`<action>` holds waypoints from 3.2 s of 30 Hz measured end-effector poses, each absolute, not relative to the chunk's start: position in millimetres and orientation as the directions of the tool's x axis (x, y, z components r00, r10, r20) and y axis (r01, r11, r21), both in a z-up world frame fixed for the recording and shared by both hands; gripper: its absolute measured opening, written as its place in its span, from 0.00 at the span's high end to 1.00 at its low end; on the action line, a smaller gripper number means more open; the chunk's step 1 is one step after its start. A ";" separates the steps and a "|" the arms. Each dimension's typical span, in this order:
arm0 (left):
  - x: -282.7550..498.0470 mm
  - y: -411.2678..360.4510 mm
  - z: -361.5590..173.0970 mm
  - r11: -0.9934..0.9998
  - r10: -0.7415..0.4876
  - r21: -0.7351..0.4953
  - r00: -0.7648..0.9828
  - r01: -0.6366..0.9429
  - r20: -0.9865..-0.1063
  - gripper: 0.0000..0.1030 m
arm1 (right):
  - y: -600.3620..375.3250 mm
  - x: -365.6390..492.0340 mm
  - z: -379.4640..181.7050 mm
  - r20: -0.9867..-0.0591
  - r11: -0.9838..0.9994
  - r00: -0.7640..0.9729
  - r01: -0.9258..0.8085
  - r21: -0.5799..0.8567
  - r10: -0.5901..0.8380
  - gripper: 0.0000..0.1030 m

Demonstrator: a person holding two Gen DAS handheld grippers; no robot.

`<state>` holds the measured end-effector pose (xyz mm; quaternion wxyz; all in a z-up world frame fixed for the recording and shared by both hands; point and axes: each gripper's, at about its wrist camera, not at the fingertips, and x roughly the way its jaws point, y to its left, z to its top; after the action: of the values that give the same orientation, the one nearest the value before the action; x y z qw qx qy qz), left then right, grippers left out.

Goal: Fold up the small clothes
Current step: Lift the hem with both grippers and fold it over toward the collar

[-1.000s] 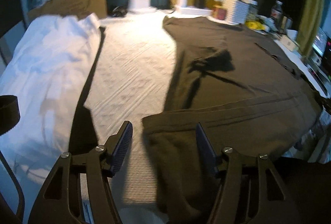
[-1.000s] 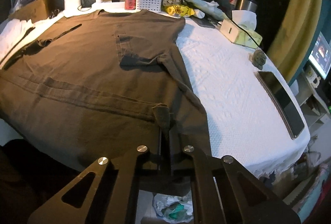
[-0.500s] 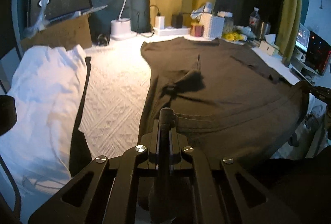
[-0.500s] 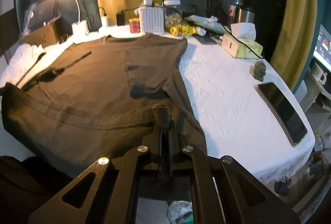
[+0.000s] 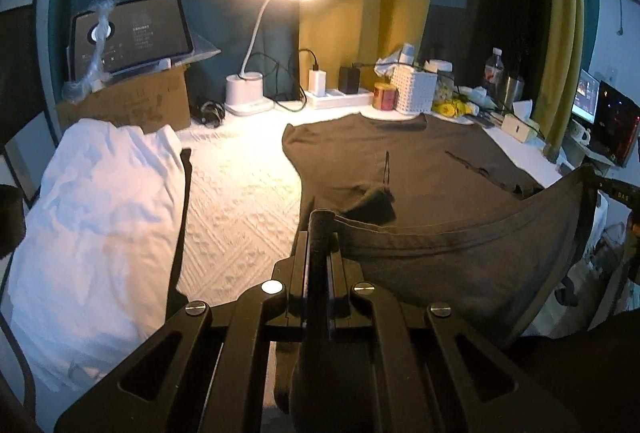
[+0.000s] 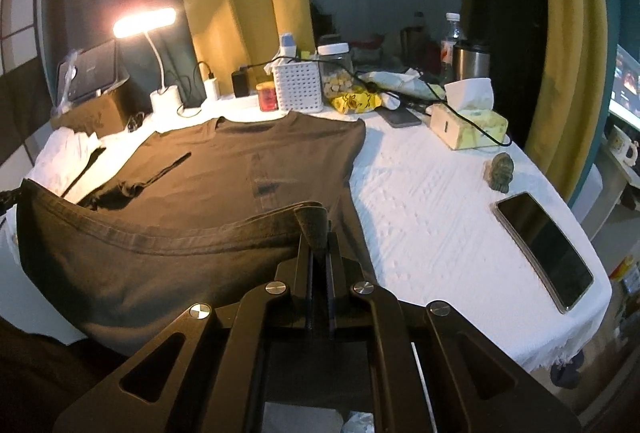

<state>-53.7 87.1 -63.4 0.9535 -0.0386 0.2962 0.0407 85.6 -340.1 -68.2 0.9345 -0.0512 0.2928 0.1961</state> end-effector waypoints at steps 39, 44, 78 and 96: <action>41.1 104.9 -8.7 0.998 0.058 0.025 0.880 -0.052 -0.472 0.96 | -332.8 162.4 -17.3 -0.476 0.944 0.826 -0.328 0.030 0.302 0.94; 52.5 107.6 -4.7 0.998 0.064 0.023 0.888 -0.060 -0.455 0.96 | -329.7 175.4 -12.1 -0.466 0.946 0.833 -0.324 0.026 0.298 0.94; 171.1 141.6 5.1 0.990 0.116 0.117 0.899 -0.073 -0.423 0.96 | -277.7 309.0 0.9 -0.438 0.935 0.851 -0.348 -0.062 0.288 0.94; 253.8 156.7 -26.7 0.985 0.143 0.154 0.878 -0.080 -0.457 0.96 | -259.2 395.2 -49.4 -0.491 0.937 0.842 -0.325 -0.131 0.224 0.94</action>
<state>253.8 156.7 -26.7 0.9668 0.0654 0.2404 0.0575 395.2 -259.2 -49.4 0.9540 -0.1048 0.2413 0.1439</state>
